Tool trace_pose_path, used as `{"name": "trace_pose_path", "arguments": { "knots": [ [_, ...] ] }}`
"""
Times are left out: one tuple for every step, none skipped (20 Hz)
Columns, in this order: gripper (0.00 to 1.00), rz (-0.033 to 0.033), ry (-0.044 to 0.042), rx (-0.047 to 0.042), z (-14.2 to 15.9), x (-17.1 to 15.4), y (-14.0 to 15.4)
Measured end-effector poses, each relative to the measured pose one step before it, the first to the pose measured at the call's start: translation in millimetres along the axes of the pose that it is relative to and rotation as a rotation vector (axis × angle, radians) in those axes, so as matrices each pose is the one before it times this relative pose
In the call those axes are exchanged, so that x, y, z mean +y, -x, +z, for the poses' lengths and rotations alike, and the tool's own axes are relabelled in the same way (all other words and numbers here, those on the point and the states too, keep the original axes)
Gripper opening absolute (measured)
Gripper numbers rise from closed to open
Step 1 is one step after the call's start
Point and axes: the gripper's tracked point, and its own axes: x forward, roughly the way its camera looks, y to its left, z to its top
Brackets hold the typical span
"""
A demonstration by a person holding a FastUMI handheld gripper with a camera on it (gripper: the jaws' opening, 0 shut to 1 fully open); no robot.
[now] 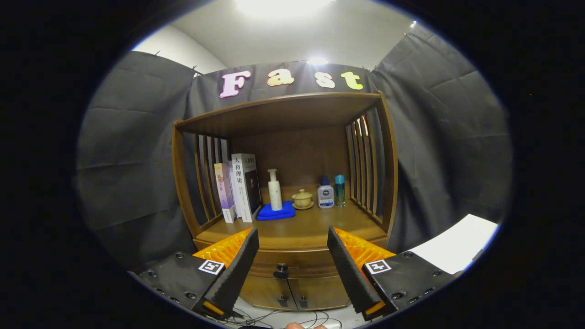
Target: Pull open the drawer, take out the items inside it, and place them on the countertop above the cabinet.
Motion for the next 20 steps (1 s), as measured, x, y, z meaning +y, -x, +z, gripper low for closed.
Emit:
{"name": "trace_pose_path", "arguments": {
  "knots": [
    [0.96, -0.00360, -0.01528, 0.00266, -1.40, -1.86, -0.65],
    [0.96, -0.00467, -0.01326, -0.00060, 0.47, -2.38, -0.66],
    [0.96, -0.00108, -0.00657, -0.00422, -0.82, -1.69, -1.44],
    [0.96, 0.00467, 0.00137, -0.00706, 0.80, 0.07, -1.08],
    [0.97, 0.00134, 0.00932, -0.00902, -0.70, -1.09, -0.85],
    [0.98, -0.00385, 0.01231, -0.00464, -0.25, -2.36, -2.01],
    [0.98, -0.00705, 0.00754, -0.00108, -2.18, -2.11, -2.61],
    [0.98, -0.00411, -0.00163, -0.00140, -0.98, -0.81, -2.68],
    [0.98, 0.00004, -0.00839, -0.00047, -0.77, -0.29, -0.72],
    [0.98, 0.00106, -0.00864, 0.00287, -1.09, 1.26, -3.05],
    [0.98, 0.00023, -0.00384, 0.00371, -3.56, 0.56, -3.84],
    [0.98, -0.00069, 0.00261, 0.00456, -2.76, 0.15, -4.03],
    [0.98, -0.00039, 0.00954, 0.00559, -3.97, -0.38, -4.49],
    [0.98, -0.00096, 0.01223, 0.00612, -4.50, -0.83, -4.14],
    [0.98, 0.00105, 0.00835, 0.00644, -6.08, 0.06, -4.81],
    [0.98, 0.00377, 0.00175, 0.00947, -5.75, 0.47, -5.54],
    [0.98, 0.00762, -0.00605, 0.01254, -7.96, 1.98, -5.86],
    [0.98, 0.01377, -0.01024, 0.01320, -6.40, 2.27, -5.06],
    [0.98, 0.01036, -0.00752, 0.01581, -8.20, 1.55, -5.22],
    [0.98, 0.00295, -0.00209, 0.01637, -7.87, 0.84, -5.94]
  ]
}}
